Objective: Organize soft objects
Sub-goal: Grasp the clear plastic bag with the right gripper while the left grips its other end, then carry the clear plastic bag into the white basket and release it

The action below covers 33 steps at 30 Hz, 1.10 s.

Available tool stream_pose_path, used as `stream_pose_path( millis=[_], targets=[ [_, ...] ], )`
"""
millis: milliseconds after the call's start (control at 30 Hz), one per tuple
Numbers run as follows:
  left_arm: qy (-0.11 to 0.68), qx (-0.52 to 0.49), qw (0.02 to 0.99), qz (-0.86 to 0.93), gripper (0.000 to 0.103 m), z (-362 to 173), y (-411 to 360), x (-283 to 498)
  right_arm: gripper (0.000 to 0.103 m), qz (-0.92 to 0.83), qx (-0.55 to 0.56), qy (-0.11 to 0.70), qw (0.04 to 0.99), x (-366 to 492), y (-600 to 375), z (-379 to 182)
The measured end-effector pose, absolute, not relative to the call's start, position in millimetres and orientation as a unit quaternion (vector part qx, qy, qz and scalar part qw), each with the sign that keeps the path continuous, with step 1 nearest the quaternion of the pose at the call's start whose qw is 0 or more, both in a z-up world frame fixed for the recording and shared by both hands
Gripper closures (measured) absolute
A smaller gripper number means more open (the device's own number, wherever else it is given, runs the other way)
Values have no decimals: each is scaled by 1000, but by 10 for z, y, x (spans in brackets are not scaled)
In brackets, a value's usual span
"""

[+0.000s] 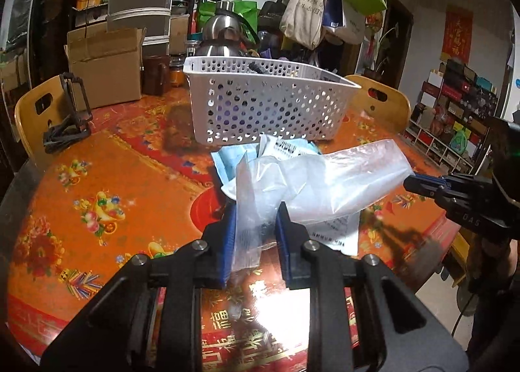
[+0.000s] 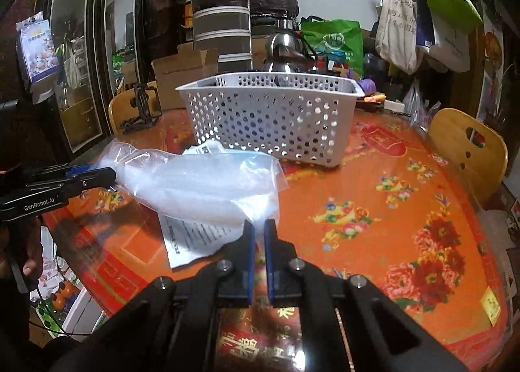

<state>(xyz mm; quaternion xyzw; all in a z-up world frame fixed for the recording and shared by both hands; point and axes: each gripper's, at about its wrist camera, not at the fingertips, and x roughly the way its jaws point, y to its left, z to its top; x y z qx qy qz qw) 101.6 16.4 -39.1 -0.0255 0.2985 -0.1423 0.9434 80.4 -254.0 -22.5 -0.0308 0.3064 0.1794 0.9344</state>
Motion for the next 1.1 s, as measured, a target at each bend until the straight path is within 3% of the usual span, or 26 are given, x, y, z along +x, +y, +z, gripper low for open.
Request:
stream_pose_path(
  millis=[733, 1100],
  targets=[
    [226, -27, 961, -160, 82, 656, 42, 1499, 99, 168, -25, 231, 958, 1321, -2718, 680],
    [236, -27, 962, -131, 82, 1398, 3, 2863, 99, 189, 11, 255, 948, 2572, -2797, 1166]
  ],
)
